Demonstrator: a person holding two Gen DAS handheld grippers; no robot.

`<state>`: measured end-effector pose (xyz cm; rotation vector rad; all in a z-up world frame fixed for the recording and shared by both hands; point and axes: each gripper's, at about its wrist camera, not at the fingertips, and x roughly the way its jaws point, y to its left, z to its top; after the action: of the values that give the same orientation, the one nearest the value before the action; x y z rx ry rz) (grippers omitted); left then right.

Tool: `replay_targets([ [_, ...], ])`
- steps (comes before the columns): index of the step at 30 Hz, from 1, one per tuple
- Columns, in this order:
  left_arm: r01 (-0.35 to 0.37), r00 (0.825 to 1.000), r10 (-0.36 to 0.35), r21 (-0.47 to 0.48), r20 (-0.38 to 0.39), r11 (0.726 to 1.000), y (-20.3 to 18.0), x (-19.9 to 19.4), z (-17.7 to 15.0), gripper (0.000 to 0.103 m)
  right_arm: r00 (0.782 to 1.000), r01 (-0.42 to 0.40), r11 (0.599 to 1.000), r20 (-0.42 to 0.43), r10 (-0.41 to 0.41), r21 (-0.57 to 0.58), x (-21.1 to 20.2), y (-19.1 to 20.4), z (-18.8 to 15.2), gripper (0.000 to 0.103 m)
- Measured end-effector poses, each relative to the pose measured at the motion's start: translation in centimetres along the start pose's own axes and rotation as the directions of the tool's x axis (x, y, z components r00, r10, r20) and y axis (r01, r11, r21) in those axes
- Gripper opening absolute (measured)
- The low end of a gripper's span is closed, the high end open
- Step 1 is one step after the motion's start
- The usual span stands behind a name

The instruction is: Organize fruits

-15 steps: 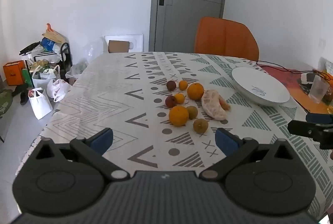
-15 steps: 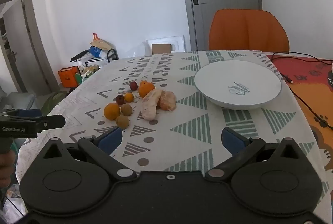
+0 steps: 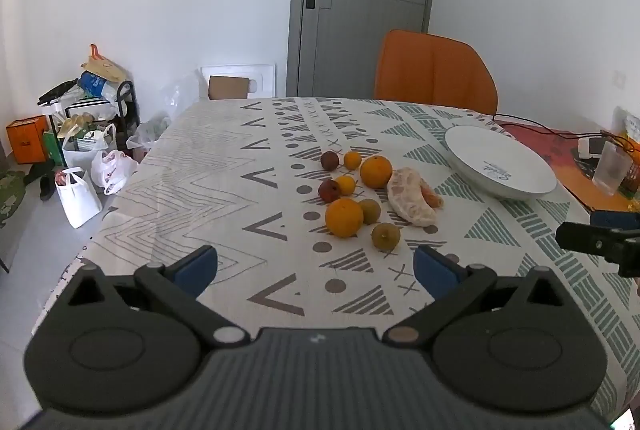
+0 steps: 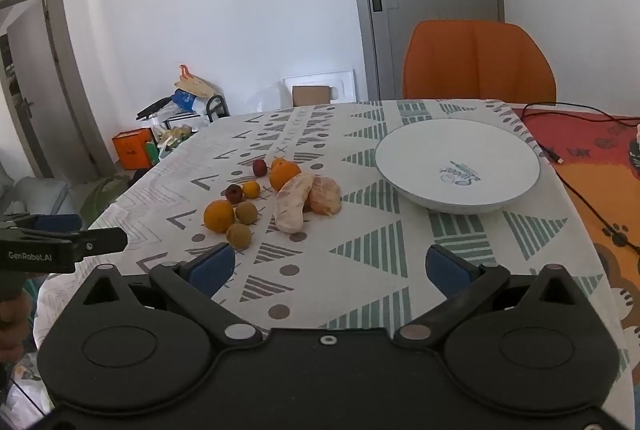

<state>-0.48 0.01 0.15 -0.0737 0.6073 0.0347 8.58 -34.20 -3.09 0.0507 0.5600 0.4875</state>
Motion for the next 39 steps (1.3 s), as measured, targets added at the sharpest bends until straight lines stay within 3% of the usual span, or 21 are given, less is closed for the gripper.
replay_targets([
  [39,-0.004,1.0,0.004,0.0,0.002,1.0,0.09,-0.18,0.08,0.103,1.0,0.028,1.0,0.006,-0.028,0.006,-0.19,-0.46,-0.1,0.103],
])
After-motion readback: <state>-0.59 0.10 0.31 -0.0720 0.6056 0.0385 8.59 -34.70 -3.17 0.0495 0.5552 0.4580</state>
